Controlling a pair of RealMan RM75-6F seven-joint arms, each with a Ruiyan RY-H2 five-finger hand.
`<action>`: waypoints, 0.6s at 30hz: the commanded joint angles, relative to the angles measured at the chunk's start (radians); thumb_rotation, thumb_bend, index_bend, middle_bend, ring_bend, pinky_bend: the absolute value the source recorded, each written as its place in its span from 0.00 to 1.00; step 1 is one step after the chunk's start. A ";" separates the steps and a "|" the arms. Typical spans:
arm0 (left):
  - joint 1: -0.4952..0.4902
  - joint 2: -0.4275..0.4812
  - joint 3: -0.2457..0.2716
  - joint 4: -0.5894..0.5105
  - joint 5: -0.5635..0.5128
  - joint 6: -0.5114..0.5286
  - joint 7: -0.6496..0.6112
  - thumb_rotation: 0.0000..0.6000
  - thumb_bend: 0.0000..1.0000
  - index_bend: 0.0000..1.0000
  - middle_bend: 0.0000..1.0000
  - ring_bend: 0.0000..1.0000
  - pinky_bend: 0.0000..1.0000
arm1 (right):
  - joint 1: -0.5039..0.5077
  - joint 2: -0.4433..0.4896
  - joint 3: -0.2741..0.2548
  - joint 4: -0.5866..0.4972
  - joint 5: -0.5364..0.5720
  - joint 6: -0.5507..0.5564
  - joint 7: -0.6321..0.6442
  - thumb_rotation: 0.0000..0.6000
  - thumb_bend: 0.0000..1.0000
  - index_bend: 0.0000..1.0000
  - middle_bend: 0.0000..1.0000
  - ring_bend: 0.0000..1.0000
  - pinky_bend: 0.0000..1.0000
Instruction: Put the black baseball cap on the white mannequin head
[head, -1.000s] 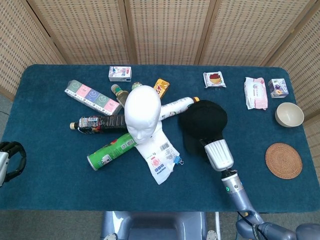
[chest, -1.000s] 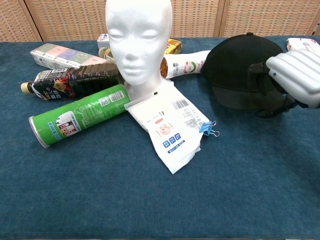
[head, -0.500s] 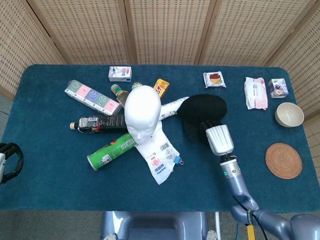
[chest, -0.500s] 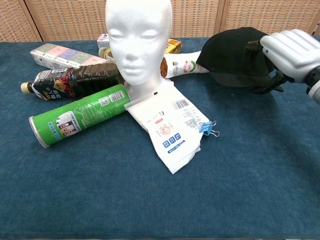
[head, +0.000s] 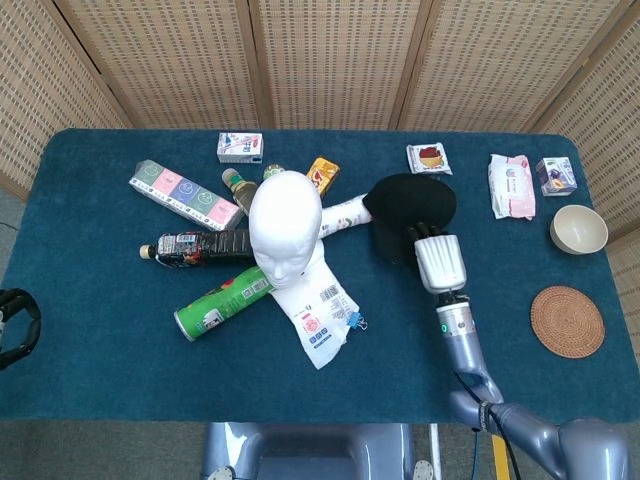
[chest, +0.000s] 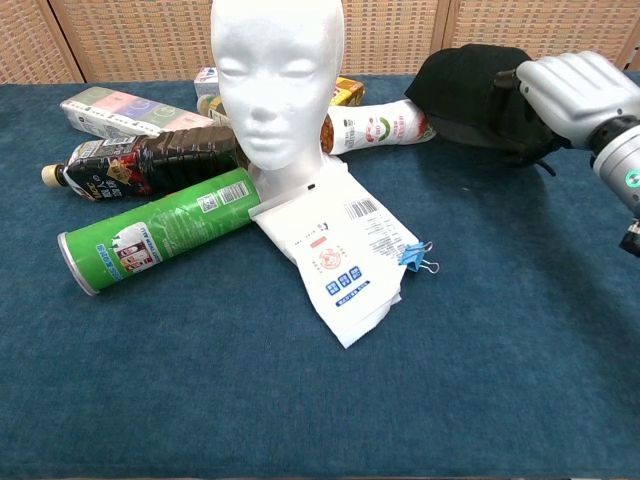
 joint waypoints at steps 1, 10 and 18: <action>0.003 0.002 0.000 0.000 0.002 0.005 -0.003 1.00 0.31 0.58 0.42 0.35 0.36 | 0.019 -0.008 0.008 0.033 0.007 -0.006 0.001 1.00 0.27 0.45 0.45 0.56 0.75; 0.010 0.006 0.003 -0.004 0.004 0.011 -0.005 1.00 0.31 0.58 0.42 0.35 0.36 | 0.039 -0.028 0.016 0.088 0.022 0.017 0.012 1.00 0.33 0.59 0.59 0.71 0.87; 0.011 0.003 0.002 -0.002 0.002 0.010 -0.006 1.00 0.31 0.58 0.42 0.35 0.36 | 0.040 -0.030 -0.002 0.093 0.019 0.028 0.023 1.00 0.37 0.61 0.63 0.72 0.81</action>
